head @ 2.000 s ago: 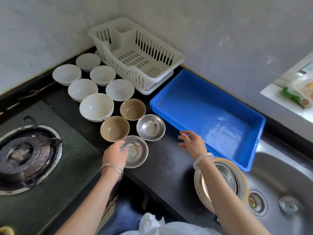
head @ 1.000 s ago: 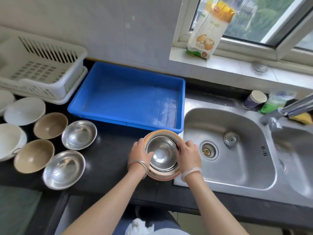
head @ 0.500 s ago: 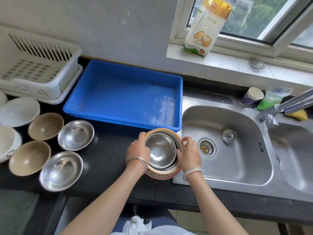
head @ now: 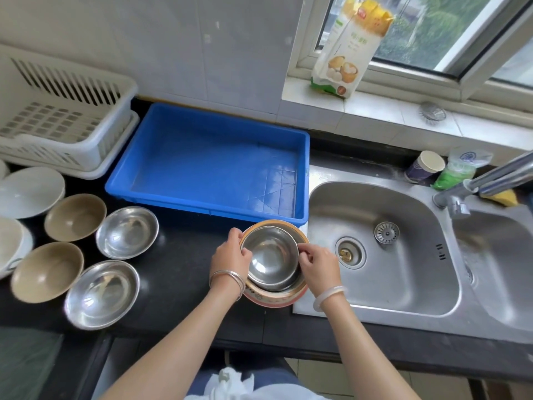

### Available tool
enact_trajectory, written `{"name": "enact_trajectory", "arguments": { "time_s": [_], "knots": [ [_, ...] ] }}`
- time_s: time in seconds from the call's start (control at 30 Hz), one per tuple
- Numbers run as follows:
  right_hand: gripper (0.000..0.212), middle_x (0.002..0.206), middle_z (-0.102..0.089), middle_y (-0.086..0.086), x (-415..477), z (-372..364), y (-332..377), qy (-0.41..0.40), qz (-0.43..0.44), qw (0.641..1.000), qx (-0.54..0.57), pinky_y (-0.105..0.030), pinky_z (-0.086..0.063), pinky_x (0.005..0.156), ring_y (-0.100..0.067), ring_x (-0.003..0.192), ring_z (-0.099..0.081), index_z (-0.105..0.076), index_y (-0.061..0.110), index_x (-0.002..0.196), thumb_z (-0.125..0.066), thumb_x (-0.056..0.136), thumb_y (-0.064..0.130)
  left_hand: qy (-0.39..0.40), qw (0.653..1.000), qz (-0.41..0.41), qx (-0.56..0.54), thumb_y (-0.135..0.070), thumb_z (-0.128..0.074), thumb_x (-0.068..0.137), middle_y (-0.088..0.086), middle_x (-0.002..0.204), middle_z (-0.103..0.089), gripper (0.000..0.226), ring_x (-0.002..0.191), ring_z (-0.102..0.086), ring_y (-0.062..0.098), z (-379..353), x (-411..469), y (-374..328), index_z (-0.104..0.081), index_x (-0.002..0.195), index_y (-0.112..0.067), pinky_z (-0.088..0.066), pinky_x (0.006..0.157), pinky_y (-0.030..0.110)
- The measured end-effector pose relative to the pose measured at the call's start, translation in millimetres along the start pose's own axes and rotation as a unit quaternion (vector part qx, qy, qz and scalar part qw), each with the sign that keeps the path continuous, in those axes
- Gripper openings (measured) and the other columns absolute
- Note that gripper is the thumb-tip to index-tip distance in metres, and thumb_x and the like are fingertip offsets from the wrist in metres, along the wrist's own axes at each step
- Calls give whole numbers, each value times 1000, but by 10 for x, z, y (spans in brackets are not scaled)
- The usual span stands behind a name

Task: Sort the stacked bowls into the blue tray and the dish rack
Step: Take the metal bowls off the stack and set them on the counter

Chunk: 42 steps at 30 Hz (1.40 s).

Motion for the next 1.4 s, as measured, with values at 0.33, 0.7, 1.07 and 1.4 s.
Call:
{"name": "enact_trajectory", "arguments": {
  "time_s": [0.33, 0.7, 1.07, 1.4],
  "knots": [
    [13, 75, -67, 0, 20, 9, 5, 81, -109, 964, 230, -17, -52, 47, -5, 46, -62, -65, 10, 96, -65, 83, 9, -23, 999, -19, -20, -21, -51, 90, -1, 72, -57, 7, 63, -54, 17, 92, -20, 1, -50, 84, -18, -39, 52, 23],
    [44, 95, -43, -1, 65, -35, 28, -16, -63, 996, -68, -30, -40, 62, -28, 76, -54, -43, 16, 103, -74, 73, 26, -66, 995, -12, -74, -18, -55, 87, 7, 68, -61, 15, 62, -56, 21, 461, -22, 58, -53, 74, -11, -42, 53, 25],
    [38, 104, -63, -14, 54, -35, 46, -50, -28, 992, -116, -30, -37, 66, -35, 90, -59, -51, 13, 117, -49, 80, 2, -72, 993, 31, -89, -18, -56, 86, 9, 71, -63, 15, 55, -49, 11, 617, -56, 245, -52, 73, -11, -32, 47, 22],
    [16, 98, -64, -14, -10, 126, 132, -123, 5, 984, -130, -29, -33, 60, -36, 82, -59, -66, 5, 93, -54, 85, 13, -79, 989, 48, -118, -17, -55, 85, 13, 74, -65, 14, 59, -53, 21, 687, -102, 358, -53, 74, -9, -40, 53, 26]
  ]
}}
Point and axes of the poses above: each hand's wrist, its own x-axis towards the middle knuckle, its own z-axis out of the back of the hand, y = z × x, the point moved 3 cm from there along x, towards the middle knuckle
